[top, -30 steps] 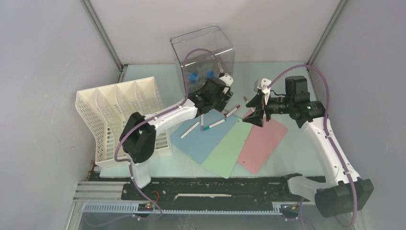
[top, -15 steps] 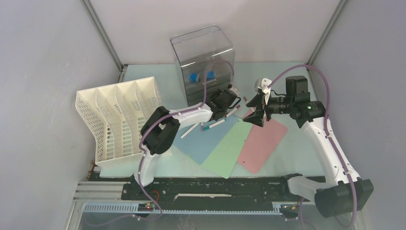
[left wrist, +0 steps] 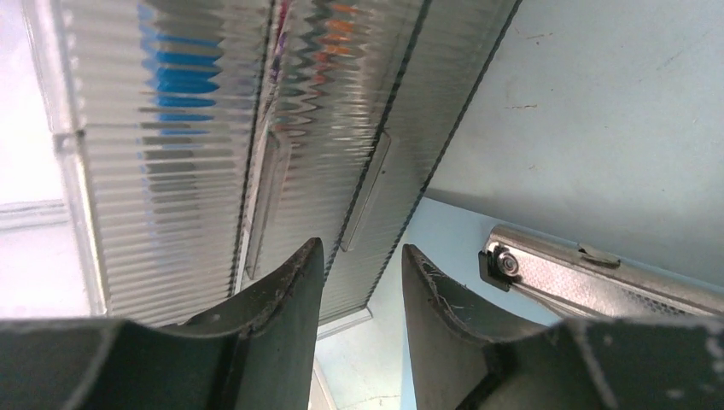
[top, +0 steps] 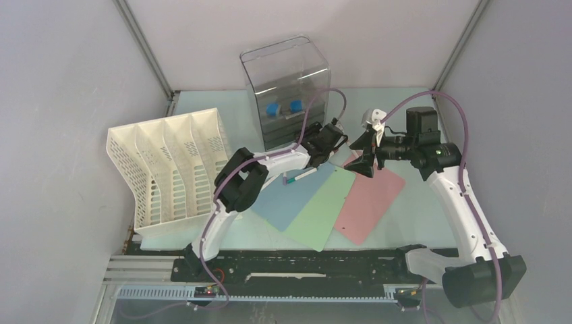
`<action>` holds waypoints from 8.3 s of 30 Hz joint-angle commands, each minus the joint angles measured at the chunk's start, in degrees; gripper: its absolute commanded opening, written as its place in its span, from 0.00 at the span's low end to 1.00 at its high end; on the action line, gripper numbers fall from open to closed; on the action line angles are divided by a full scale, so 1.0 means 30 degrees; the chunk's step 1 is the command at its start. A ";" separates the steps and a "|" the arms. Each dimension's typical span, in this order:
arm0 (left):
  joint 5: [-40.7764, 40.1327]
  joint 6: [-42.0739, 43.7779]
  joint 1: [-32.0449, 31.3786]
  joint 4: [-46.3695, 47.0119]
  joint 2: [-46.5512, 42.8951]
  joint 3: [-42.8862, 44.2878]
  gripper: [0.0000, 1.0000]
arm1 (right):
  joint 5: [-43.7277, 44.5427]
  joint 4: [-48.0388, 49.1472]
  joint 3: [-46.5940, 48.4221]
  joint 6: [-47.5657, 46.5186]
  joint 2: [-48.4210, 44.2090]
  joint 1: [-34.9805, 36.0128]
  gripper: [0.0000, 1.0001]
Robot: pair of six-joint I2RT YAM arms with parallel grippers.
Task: Organize the desk
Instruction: Close the drawer in the storage box, then open the drawer in the storage box, then pick up the stationery from the center of the board, then place the stationery in the drawer.
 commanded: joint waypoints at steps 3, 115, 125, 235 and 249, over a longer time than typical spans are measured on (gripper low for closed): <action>-0.1007 0.2158 0.0118 0.0684 0.1171 0.1372 0.46 | -0.0410 0.0084 0.0012 -0.0248 -0.0526 -0.0165 0.74; 1.2310 -1.3190 -0.2608 0.6931 -1.6551 -1.7536 0.74 | -0.1251 -0.0314 0.0014 -0.0626 0.0290 -0.0266 0.74; 1.4709 -1.3966 -0.1532 0.8354 -1.6361 -1.8479 0.74 | -0.1335 -0.0373 0.0006 -0.0643 0.0440 -0.0281 0.74; 1.4877 -2.0192 -0.0381 1.9672 -2.3315 -2.5104 0.00 | -0.4936 0.1335 0.0006 0.3800 0.2985 0.1786 0.73; 1.2587 -2.1990 -0.1328 2.2646 -2.2780 -2.5360 0.00 | -0.2486 1.0963 -0.3134 1.4338 0.3174 0.4709 0.63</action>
